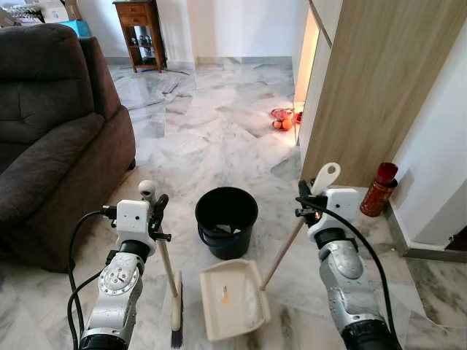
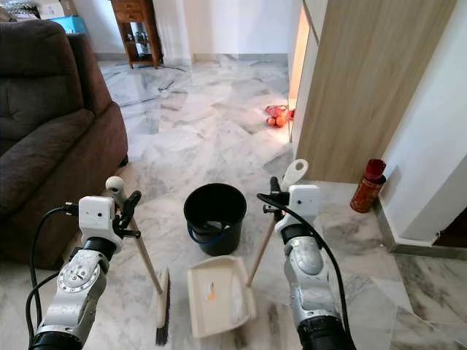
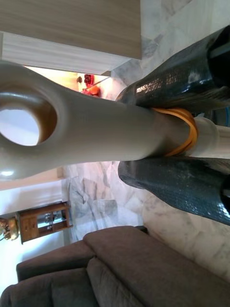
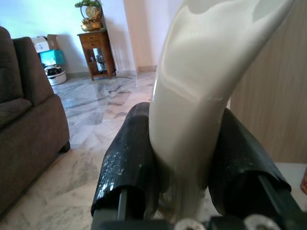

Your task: Sweep floor

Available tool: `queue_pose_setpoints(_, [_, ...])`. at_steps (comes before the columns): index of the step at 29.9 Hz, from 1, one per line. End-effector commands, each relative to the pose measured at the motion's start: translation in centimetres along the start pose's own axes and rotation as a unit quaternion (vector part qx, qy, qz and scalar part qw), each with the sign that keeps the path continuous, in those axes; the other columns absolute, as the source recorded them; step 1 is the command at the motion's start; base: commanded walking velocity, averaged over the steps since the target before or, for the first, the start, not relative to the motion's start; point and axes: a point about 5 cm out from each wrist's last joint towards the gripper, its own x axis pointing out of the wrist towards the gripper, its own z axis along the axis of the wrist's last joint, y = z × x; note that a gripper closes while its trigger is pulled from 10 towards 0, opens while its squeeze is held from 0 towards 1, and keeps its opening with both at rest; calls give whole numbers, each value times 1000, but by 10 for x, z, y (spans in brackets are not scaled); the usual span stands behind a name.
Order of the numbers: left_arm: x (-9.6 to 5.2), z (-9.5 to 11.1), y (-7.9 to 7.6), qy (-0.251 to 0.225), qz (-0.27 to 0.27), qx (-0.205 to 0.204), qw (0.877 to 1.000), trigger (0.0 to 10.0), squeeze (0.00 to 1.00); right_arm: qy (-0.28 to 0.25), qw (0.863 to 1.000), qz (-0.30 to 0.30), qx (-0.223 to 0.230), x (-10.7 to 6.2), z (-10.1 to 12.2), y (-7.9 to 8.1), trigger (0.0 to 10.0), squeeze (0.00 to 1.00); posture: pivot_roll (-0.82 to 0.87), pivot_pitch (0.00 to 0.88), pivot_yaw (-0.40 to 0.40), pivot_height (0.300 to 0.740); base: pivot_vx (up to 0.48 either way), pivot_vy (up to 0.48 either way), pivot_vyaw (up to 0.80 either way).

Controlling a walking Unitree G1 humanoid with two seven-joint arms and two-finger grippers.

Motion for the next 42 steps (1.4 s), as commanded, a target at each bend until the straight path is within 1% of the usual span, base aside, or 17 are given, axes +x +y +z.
queue_pose_setpoints(1, [3,6,1,-18,1,7,1000,10000,0,-29,999,17,3,4,18,4,10000,0,67,0,40,740,0,0,0])
queue_pose_setpoints(5, [4,6,1,-18,2,7,1000,10000,0,-36,999,38,1,1,31,4,10000,0,65,0,40,740,0,0,0])
queue_pose_setpoints(8, [4,6,2,-18,4,7,1000,10000,0,-28,998,60,-11,-2,36,4,10000,0,67,0,39,740,0,0,0])
queue_pose_setpoints(11, [4,6,3,-18,5,7,1000,10000,0,-27,997,67,-10,-3,41,3,10000,0,64,0,39,740,0,0,0])
queue_pose_setpoints(12, [4,5,3,-18,5,8,1000,10000,0,-37,997,64,0,-3,50,3,10000,0,64,0,39,740,0,0,0])
queue_pose_setpoints(13, [4,5,3,-18,5,7,1000,10000,0,-44,997,62,5,-2,55,2,10000,0,64,0,40,740,0,0,0])
queue_pose_setpoints(14, [4,5,3,-18,5,7,1000,10000,0,-44,997,62,5,-2,55,2,10000,0,64,0,40,740,0,0,0])
queue_pose_setpoints(15, [5,5,3,-18,5,7,1000,10000,0,-56,997,56,15,-1,64,3,10000,0,64,0,41,740,0,0,0])
queue_pose_setpoints(20, [5,5,3,-18,4,7,1000,10000,0,-88,994,62,16,2,89,8,10000,0,66,4,43,740,0,0,0])
queue_pose_setpoints(22, [5,6,3,-19,4,7,1000,10000,0,-94,993,65,17,2,95,10,10000,0,66,4,43,740,0,0,0])
queue_pose_setpoints(24, [5,6,3,-19,4,6,1000,10000,0,-111,991,69,23,4,109,12,10000,0,66,6,42,740,0,0,0])
queue_pose_setpoints(25, [5,6,3,-19,4,6,1000,10000,0,-117,991,68,25,4,115,12,10000,0,66,6,42,740,0,0,0])
queue_pose_setpoints(27, [5,6,4,-20,5,6,1000,10000,0,-125,990,64,26,5,121,11,10000,0,65,6,43,740,0,0,0])
queue_pose_setpoints(30, [5,6,3,-20,5,6,1000,10000,0,-147,987,50,30,6,133,9,10000,0,65,6,43,740,0,0,0])
queue_pose_setpoints(31, [6,6,3,-21,5,6,1000,10000,0,-161,985,42,34,6,139,8,10000,0,66,6,43,740,0,0,0])
queue_pose_setpoints(37, [5,7,4,-22,6,14,1000,10000,0,-185,982,17,39,7,146,8,10000,0,69,6,42,740,0,0,0])
queue_pose_setpoints(42, [4,7,5,-23,11,18,1000,10000,0,-187,981,15,46,9,146,15,10000,0,71,6,42,740,158,0,0])
